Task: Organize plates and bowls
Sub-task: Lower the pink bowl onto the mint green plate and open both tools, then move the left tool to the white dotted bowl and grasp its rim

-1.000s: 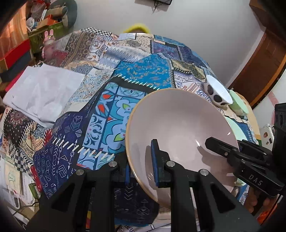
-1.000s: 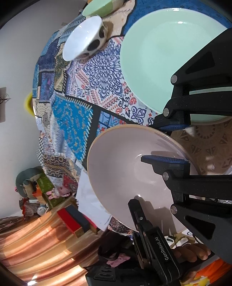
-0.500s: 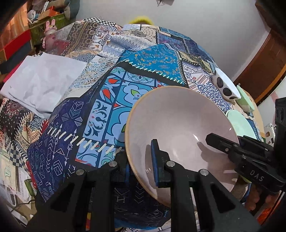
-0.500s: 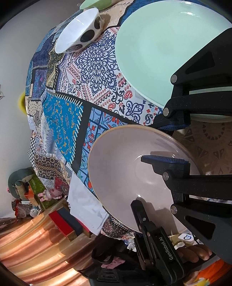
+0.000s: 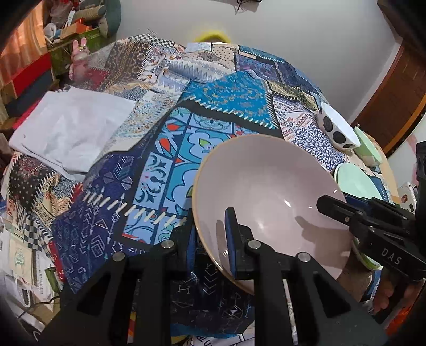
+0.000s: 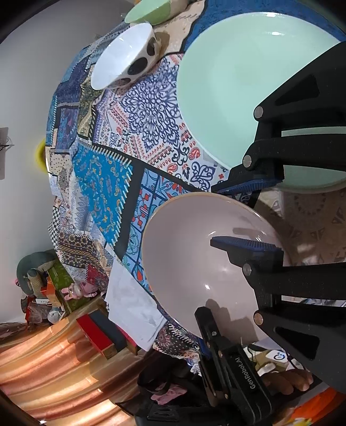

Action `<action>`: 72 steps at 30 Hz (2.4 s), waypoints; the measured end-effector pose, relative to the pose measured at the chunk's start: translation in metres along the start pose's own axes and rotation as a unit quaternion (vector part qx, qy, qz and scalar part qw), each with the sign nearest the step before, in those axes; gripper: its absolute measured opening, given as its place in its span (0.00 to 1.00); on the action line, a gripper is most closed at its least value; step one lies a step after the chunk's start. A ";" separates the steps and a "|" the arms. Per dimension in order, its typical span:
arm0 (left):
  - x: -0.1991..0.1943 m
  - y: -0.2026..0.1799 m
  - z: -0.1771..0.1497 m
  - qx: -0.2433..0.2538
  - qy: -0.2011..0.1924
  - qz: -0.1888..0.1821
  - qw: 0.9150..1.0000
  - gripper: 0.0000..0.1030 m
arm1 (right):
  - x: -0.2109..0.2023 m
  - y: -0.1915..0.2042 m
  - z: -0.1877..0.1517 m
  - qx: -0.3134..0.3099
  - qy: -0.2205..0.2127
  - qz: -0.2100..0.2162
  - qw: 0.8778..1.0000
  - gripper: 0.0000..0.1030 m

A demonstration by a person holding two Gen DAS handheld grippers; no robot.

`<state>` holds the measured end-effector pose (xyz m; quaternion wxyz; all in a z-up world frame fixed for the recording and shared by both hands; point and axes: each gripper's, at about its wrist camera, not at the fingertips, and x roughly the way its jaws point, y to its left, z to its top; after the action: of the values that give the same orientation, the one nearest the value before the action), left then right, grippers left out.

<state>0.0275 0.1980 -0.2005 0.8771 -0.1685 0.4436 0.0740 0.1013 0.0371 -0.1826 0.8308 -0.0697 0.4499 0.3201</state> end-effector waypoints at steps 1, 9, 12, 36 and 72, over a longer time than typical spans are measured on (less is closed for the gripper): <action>-0.003 -0.001 0.001 0.001 -0.002 0.002 1.000 0.21 | -0.003 -0.001 0.000 -0.001 -0.004 0.000 1.000 0.30; -0.032 -0.012 0.008 0.008 -0.043 0.022 0.999 0.56 | -0.032 -0.009 0.005 -0.002 -0.046 0.003 0.999 0.48; -0.040 -0.020 0.013 0.015 -0.053 0.026 0.998 0.60 | -0.041 -0.015 0.007 0.001 -0.056 0.001 0.998 0.50; 0.005 -0.159 0.097 0.089 -0.039 -0.014 0.995 0.85 | -0.104 -0.149 0.016 0.066 -0.132 -0.097 0.984 0.77; 0.215 -0.266 0.168 0.165 0.088 -0.033 0.982 0.16 | -0.053 -0.230 0.031 0.110 -0.091 -0.110 0.984 0.77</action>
<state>0.3562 0.0059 -0.2198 0.8522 -0.0417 0.5196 -0.0448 0.2389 -0.1556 -0.1616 0.9008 0.0023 0.3948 0.1807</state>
